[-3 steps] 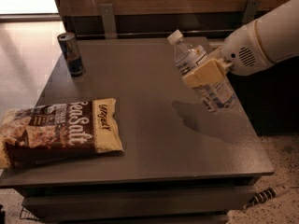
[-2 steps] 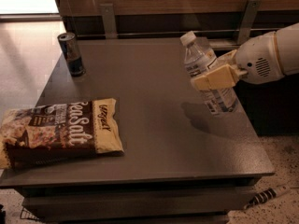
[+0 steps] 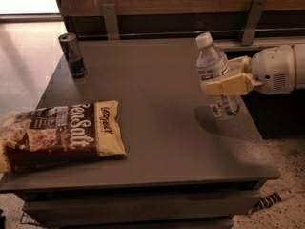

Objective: Place blue plastic bottle upright

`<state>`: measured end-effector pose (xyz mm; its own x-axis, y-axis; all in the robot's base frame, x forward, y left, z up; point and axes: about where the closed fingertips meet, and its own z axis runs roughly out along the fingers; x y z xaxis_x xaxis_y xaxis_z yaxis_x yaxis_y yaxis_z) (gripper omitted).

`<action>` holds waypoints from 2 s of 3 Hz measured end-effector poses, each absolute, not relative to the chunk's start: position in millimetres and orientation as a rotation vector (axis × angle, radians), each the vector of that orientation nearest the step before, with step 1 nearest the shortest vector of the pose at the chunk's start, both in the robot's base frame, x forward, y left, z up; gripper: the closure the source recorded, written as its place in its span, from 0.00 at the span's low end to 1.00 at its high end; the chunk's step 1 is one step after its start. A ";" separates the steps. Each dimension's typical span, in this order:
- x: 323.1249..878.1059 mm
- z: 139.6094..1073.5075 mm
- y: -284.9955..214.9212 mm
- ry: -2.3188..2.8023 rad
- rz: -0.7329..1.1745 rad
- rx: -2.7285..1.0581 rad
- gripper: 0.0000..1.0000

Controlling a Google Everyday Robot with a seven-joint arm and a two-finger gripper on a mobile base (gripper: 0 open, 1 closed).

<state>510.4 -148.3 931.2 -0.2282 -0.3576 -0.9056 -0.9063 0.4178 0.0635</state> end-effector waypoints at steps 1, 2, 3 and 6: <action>506.1 929.3 -141.7 1.685 0.812 -1.111 1.00; 497.5 926.0 -131.0 1.609 0.842 -1.116 1.00; 483.9 921.1 -113.3 1.546 0.876 -1.110 1.00; 476.0 910.6 -84.4 1.489 0.989 -1.082 1.00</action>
Offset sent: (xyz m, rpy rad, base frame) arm -0.0242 0.0246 -0.0111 0.1694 -0.1464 0.1087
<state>476.0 -84.4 910.6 -0.0951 -0.1407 -0.9855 -0.9629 0.2641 0.0552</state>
